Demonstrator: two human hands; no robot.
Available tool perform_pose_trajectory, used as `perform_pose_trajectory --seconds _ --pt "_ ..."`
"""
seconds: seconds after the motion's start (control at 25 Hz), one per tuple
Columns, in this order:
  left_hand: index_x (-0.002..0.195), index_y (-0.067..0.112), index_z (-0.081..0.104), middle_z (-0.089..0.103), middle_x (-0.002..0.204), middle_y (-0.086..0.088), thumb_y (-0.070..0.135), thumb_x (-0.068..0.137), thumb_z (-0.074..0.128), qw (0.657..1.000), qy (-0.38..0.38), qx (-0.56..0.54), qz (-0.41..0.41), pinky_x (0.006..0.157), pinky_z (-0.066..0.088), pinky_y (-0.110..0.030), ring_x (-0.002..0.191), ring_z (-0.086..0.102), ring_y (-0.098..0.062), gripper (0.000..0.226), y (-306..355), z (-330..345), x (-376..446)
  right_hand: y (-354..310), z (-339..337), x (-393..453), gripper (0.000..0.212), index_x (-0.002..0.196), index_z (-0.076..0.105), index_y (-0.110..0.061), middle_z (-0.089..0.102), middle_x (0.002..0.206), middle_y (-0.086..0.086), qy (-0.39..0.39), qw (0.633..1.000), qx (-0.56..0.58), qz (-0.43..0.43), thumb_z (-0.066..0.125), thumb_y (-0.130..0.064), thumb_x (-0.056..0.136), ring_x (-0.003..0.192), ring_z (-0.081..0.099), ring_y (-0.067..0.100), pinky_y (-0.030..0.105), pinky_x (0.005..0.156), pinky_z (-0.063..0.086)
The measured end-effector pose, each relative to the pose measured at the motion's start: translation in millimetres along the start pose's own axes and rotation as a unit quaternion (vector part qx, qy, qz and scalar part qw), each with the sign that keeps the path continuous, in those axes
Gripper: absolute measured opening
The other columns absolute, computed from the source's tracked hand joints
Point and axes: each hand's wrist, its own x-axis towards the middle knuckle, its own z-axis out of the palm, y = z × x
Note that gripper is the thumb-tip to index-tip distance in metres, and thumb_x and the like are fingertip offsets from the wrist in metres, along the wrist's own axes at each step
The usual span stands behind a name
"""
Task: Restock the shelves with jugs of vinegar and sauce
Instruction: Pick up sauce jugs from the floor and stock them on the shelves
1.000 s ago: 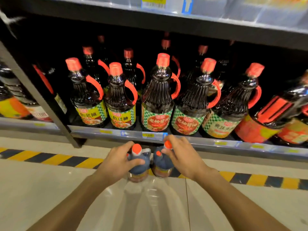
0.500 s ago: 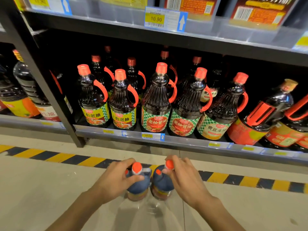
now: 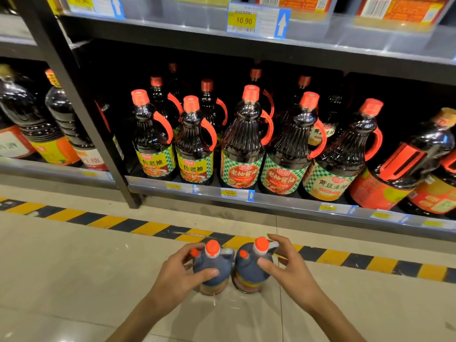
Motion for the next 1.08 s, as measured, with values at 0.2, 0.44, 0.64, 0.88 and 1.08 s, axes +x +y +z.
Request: perform_pose_trajectory --seconds 0.2,0.44,0.64,0.88,1.08 --pt "0.126 0.033 0.065 0.074 0.119 0.017 0.049 0.055 0.089 0.996 -0.024 -0.087 -0.021 0.084 0.058 -0.021 0.113 0.069 -0.007 0.076 -20 6 7 25 11 11 0.056 0.129 0.063 -0.031 0.072 0.125 -0.014 -0.035 0.994 0.103 0.026 0.085 -0.047 0.08 0.122 0.065 0.013 0.031 0.096 0.056" --pt "0.129 0.026 0.064 0.074 0.123 0.012 0.044 0.076 0.084 0.99 -0.031 -0.136 -0.014 0.088 0.056 -0.02 0.116 0.069 -0.008 0.059 -17 12 35 23 30 37 0.054 0.131 0.063 -0.027 0.075 0.122 -0.013 -0.03 0.979 0.195 0.051 0.079 -0.048 0.083 0.112 0.071 0.004 0.014 0.082 0.056" --pt "0.122 0.024 0.069 0.077 0.117 0.004 0.036 0.084 0.08 0.982 0.014 -0.187 -0.025 0.086 0.059 -0.023 0.11 0.073 -0.014 0.042 -10 20 66 18 42 67 0.056 0.134 0.061 -0.02 0.077 0.12 -0.005 0.002 0.967 0.247 0.053 0.071 -0.039 0.082 0.108 0.074 0.012 0.02 0.079 0.059" --pt "0.129 0.024 0.067 0.077 0.118 -0.002 0.043 0.085 0.075 0.97 0.017 -0.233 -0.064 0.09 0.057 -0.038 0.108 0.075 -0.023 0.049 -13 23 94 13 44 97 0.048 0.12 0.067 -0.013 0.08 0.106 0.004 0.015 0.96 0.269 0.072 0.071 -0.041 0.082 0.095 0.078 0.021 0.023 0.07 0.059" --pt "0.131 0.028 0.066 0.077 0.119 -0.002 0.05 0.074 0.081 0.958 0.033 -0.272 -0.08 0.079 0.061 -0.027 0.107 0.075 -0.024 0.064 -20 22 106 14 46 103 0.045 0.122 0.067 -0.016 0.08 0.106 0.005 0.011 0.955 0.287 0.077 0.079 -0.037 0.084 0.093 0.078 0.022 0.023 0.07 0.06"
